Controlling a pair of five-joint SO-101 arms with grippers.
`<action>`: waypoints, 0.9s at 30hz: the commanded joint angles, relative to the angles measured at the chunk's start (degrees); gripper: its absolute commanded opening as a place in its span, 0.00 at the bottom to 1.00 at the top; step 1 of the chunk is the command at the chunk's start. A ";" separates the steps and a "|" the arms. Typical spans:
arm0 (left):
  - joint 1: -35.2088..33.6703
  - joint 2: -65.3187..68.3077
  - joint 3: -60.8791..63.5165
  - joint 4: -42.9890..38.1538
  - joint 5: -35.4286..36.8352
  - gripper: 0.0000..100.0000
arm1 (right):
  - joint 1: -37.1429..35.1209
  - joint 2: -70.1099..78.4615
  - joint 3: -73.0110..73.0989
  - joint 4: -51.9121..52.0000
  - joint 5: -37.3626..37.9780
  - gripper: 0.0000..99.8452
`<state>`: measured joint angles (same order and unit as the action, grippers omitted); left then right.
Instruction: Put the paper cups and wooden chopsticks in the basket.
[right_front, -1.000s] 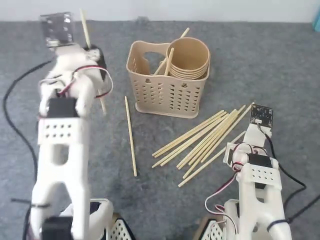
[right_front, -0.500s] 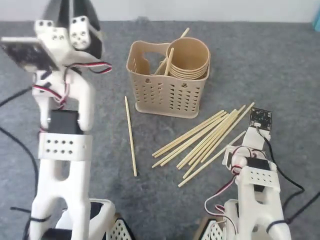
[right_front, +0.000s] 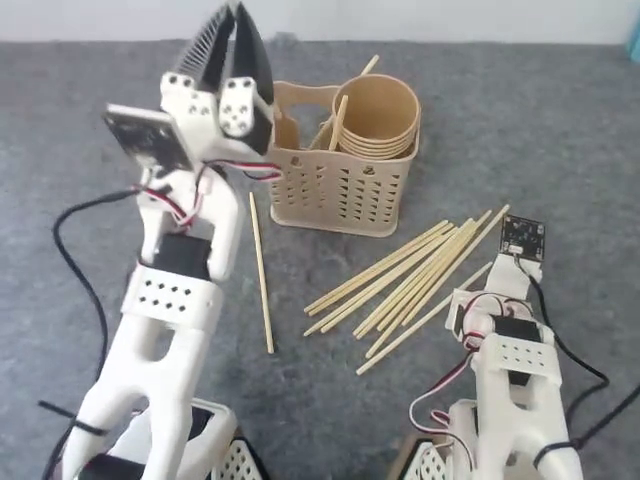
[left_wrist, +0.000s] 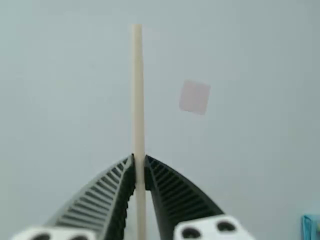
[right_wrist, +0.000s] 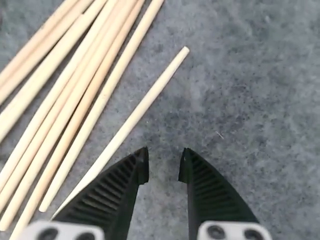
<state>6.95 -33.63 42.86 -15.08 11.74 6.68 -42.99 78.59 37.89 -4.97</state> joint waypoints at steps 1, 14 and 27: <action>0.35 -1.85 4.97 -6.77 0.18 0.01 | 0.31 -1.89 -0.53 -1.10 0.88 0.12; -0.18 -2.46 12.00 -1.23 0.62 0.15 | 0.57 -1.71 -0.44 -1.01 0.70 0.12; -11.87 -2.64 -4.00 26.37 0.62 0.10 | 0.40 -1.63 -0.44 -1.10 0.79 0.12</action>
<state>-1.49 -33.71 44.79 3.82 11.74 6.51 -42.99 78.59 37.89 -4.97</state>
